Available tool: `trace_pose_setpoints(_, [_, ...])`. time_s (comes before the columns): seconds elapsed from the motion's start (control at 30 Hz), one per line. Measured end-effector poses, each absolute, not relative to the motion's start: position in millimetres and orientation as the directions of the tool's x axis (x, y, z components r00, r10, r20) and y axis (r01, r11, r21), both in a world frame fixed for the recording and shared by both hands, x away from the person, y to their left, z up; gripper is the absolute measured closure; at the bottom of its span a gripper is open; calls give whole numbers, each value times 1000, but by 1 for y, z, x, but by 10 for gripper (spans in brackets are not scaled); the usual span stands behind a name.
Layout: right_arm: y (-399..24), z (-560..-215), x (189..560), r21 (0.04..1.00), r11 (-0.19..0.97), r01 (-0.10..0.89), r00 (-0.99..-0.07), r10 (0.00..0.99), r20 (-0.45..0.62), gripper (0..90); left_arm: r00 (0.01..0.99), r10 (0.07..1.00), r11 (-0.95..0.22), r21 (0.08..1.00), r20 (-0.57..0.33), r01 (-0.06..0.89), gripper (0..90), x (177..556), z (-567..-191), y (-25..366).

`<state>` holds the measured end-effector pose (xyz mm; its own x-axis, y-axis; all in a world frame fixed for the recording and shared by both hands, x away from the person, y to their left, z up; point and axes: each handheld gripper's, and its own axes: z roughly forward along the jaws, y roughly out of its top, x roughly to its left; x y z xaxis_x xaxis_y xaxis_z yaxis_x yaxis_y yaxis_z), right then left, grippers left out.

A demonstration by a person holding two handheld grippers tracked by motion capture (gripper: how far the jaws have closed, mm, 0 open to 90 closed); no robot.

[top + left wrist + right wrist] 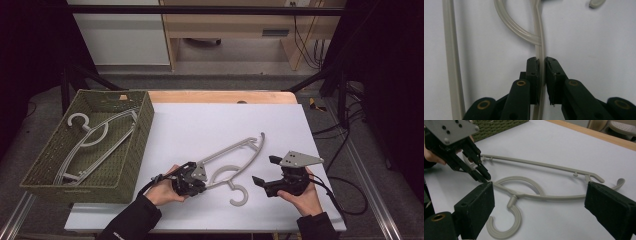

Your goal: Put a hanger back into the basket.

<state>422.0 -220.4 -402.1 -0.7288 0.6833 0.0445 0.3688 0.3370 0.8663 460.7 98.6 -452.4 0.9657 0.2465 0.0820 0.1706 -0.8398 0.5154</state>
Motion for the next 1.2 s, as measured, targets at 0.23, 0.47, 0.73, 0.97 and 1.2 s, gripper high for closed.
trace_pose_setpoints(0.23, [-209, -416, 438, 825, 417, 381, -759, 651, 21, 163, 925, 364, -775, 584, 104, 240, 651, 441, -432, 123])
trace_pose_setpoints(0.47, [-194, -436, 462, 769, 508, 389, -785, 620, -13, 169, 861, 501, -653, 690, 86, 311, 467, 419, -424, 155])
trace_pose_setpoints(0.73, [-180, -459, 488, 723, 569, 392, -802, 596, -34, 178, 812, 583, -507, 788, 15, 349, 319, 402, -419, 184])
trace_pose_setpoints(0.97, [-171, -473, 498, 682, 645, 346, -846, 529, -71, 186, 807, 590, -474, 811, 3, 343, 246, 397, -415, 191])
trace_pose_setpoints(1.2, [-168, -472, 499, 654, 687, 315, -850, 511, -128, 294, 804, 595, -470, 809, -4, 352, 235, 398, -418, 192])
